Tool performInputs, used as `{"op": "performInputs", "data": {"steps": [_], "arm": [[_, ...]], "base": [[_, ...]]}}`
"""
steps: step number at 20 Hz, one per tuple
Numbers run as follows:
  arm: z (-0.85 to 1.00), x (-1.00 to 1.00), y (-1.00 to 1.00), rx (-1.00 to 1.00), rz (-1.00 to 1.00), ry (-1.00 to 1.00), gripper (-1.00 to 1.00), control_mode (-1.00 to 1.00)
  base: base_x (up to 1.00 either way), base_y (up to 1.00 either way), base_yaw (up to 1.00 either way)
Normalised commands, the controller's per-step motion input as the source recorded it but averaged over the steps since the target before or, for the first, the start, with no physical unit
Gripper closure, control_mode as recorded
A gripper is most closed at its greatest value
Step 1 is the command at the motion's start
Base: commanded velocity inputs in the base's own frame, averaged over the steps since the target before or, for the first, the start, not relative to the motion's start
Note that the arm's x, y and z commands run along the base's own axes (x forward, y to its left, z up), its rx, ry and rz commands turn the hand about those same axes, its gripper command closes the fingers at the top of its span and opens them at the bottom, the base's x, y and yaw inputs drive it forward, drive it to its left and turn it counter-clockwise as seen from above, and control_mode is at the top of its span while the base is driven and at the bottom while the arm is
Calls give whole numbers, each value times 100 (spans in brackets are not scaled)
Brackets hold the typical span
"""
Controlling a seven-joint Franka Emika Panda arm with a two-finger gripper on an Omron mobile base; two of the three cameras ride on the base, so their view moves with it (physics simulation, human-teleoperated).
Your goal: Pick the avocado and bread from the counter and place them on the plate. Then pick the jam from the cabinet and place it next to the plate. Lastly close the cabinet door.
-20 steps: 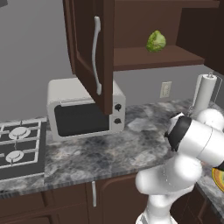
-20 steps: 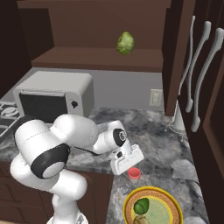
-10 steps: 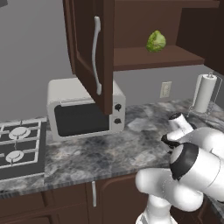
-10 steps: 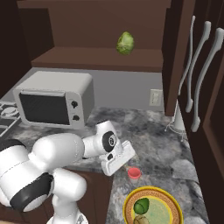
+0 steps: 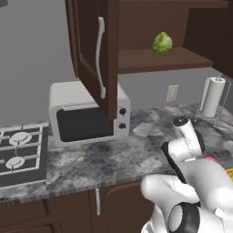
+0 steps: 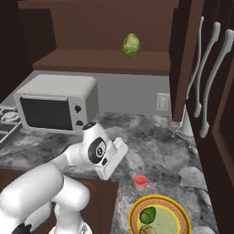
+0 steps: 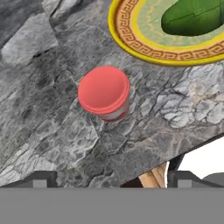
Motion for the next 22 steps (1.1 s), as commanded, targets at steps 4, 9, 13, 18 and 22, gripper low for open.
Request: {"op": "performInputs", "data": {"steps": [4,9,13,18,22], "arm": [[71,-40,17,-1,31,-16,-100,-100],[60,-62,15,-2,23,-23,-100,-100],[54,-69,33,-4,15,-28,-100,-100],[56,-67,49,-6,9,-27,-100,-100],[21,-64,61,-13,7,-27,-100,-100]], "base": [[0,0,0],[0,0,0],[0,0,0],[0,0,0],[0,0,0]]}}
